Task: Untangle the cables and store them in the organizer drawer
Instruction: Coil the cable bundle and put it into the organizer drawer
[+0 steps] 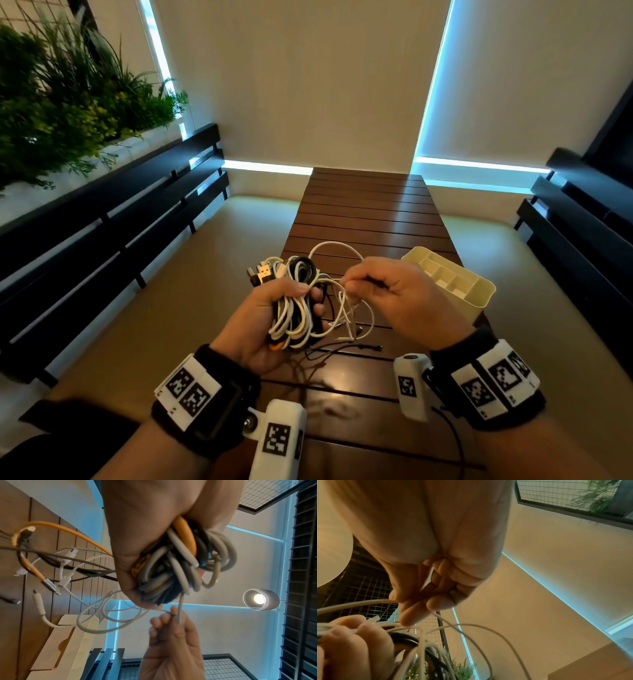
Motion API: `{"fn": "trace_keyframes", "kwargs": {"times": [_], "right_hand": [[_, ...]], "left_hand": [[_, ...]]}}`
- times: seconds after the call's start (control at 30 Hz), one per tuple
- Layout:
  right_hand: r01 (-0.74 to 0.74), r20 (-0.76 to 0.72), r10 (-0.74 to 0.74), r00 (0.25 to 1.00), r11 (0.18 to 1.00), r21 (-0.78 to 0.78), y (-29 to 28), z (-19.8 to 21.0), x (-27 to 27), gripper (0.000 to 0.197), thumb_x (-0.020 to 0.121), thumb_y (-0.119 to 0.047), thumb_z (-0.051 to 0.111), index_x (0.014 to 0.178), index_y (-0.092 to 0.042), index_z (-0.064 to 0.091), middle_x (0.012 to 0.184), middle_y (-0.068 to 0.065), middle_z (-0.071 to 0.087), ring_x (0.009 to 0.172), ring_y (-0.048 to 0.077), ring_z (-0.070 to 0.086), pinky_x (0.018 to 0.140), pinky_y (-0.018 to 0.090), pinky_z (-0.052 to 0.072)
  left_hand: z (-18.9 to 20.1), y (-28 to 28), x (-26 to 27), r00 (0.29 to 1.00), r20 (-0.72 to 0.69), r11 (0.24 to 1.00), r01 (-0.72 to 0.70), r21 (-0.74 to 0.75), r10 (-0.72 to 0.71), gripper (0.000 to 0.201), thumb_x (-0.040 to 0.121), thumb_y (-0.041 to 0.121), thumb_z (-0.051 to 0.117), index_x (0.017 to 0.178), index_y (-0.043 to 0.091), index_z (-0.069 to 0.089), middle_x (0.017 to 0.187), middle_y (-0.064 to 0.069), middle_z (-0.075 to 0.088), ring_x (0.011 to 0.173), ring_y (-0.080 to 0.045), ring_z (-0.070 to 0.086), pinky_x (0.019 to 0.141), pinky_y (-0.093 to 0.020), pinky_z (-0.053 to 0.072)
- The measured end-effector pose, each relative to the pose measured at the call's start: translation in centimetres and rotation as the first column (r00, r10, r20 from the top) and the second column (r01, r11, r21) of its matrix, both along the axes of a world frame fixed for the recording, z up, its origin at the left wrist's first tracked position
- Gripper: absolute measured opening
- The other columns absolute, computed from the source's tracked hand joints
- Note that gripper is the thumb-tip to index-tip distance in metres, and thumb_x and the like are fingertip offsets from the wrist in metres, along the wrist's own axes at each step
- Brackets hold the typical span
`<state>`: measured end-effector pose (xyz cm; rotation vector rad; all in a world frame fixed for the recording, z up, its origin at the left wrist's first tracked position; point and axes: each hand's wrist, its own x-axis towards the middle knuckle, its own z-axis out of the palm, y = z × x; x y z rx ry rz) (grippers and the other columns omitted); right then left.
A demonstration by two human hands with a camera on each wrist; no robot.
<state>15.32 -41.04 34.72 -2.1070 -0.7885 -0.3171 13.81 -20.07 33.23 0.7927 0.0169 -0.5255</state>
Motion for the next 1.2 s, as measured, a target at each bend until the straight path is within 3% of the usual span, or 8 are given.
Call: {"fn": "trace_keyframes", "kwargs": {"times": [0.17, 0.37, 0.47, 0.7, 0.87, 1.03, 1.1, 1.2], "right_hand": [[-0.002, 0.095, 0.005, 0.995, 0.999, -0.040, 2.3, 0.0, -0.5, 0.008, 0.092, -0.017, 0.068, 0.098, -0.021, 0.071, 0.089, -0.015, 0.064, 0.085, 0.004, 0.061, 0.074, 0.013, 0.047], [0.105, -0.160, -0.116, 0.980, 0.992, -0.075, 2.3, 0.8, -0.9, 0.024, 0.085, -0.032, 0.075, 0.095, -0.037, 0.053, 0.092, -0.013, 0.059, 0.085, 0.003, 0.057, 0.076, 0.025, 0.052], [0.096, -0.174, -0.120, 0.977, 0.985, -0.143, 2.7, 0.8, -1.0, 0.023, 0.085, -0.033, 0.075, 0.095, -0.034, 0.054, 0.095, -0.011, 0.060, 0.087, 0.009, 0.062, 0.078, 0.036, 0.056], [0.142, -0.109, -0.163, 0.981, 0.974, -0.176, 3.2, 0.3, -1.3, 0.027, 0.079, -0.055, 0.065, 0.095, -0.036, 0.055, 0.096, -0.019, 0.057, 0.092, 0.002, 0.055, 0.086, 0.029, 0.046], [0.097, -0.058, -0.092, 0.994, 0.992, 0.081, 2.2, 0.6, -1.2, 0.039, 0.078, -0.013, 0.065, 0.115, -0.024, 0.059, 0.123, -0.011, 0.054, 0.118, 0.003, 0.051, 0.097, 0.014, 0.037], [0.042, -0.089, -0.068, 0.994, 0.963, -0.265, 3.1, 1.5, -0.9, 0.088, 0.077, -0.029, 0.074, 0.147, -0.047, 0.025, 0.157, -0.022, 0.020, 0.148, 0.003, 0.012, 0.121, 0.044, 0.017], [0.088, -0.102, -0.120, 0.988, 0.957, -0.278, 3.9, 1.8, -0.8, 0.077, 0.082, -0.019, 0.072, 0.144, -0.045, 0.033, 0.146, -0.023, 0.037, 0.137, -0.012, 0.015, 0.121, 0.042, 0.016], [0.140, -0.144, -0.156, 0.977, 0.983, -0.118, 4.4, 1.2, -0.6, 0.032, 0.088, -0.010, 0.066, 0.110, -0.032, 0.059, 0.098, -0.018, 0.064, 0.094, -0.009, 0.057, 0.093, 0.032, 0.051]], "left_hand": [[-0.3, -0.4, -0.7, 0.999, 0.014, 0.999, 0.047, -0.015, -0.047, 0.029, 0.074, 0.009, 0.063, 0.102, 0.002, 0.065, 0.089, -0.016, 0.061, 0.075, -0.027, 0.060, 0.075, -0.039, 0.049], [-0.4, 0.2, -1.3, 0.997, 0.047, 0.997, 0.061, 0.053, -0.063, 0.054, 0.077, 0.010, 0.061, 0.129, -0.005, 0.054, 0.107, -0.025, 0.060, 0.092, -0.034, 0.060, 0.098, -0.054, 0.045], [-0.4, 0.2, -1.5, 0.997, 0.060, 0.996, 0.047, 0.082, -0.052, 0.056, 0.077, 0.009, 0.061, 0.131, -0.006, 0.053, 0.099, -0.022, 0.065, 0.083, -0.031, 0.067, 0.085, -0.048, 0.052], [-0.6, 0.4, -1.8, 0.998, 0.055, 0.996, -0.002, 0.088, -0.003, 0.053, 0.077, 0.009, 0.065, 0.126, -0.008, 0.055, 0.104, -0.026, 0.060, 0.081, -0.033, 0.064, 0.078, -0.048, 0.054], [0.4, 1.2, -1.3, 0.998, 0.037, 0.998, 0.042, 0.050, -0.043, 0.026, 0.068, 0.008, 0.067, 0.092, -0.004, 0.067, 0.089, -0.019, 0.064, 0.078, -0.026, 0.064, 0.088, -0.046, 0.053], [1.3, 1.5, -1.7, 0.979, 0.088, 0.981, 0.176, 0.081, -0.183, 0.042, 0.065, 0.008, 0.071, 0.106, 0.002, 0.062, 0.083, -0.011, 0.061, 0.075, -0.021, 0.060, 0.072, -0.036, 0.049], [1.6, 1.3, -2.0, 0.964, 0.133, 0.972, 0.221, 0.086, -0.231, 0.049, 0.068, 0.008, 0.069, 0.115, 0.005, 0.058, 0.084, -0.009, 0.060, 0.073, -0.020, 0.060, 0.069, -0.035, 0.050], [2.2, 1.4, -2.1, 0.951, 0.190, 0.970, 0.237, 0.052, -0.243, 0.050, 0.069, 0.007, 0.066, 0.118, 0.007, 0.057, 0.082, -0.006, 0.057, 0.071, -0.017, 0.057, 0.074, -0.036, 0.041]]}}
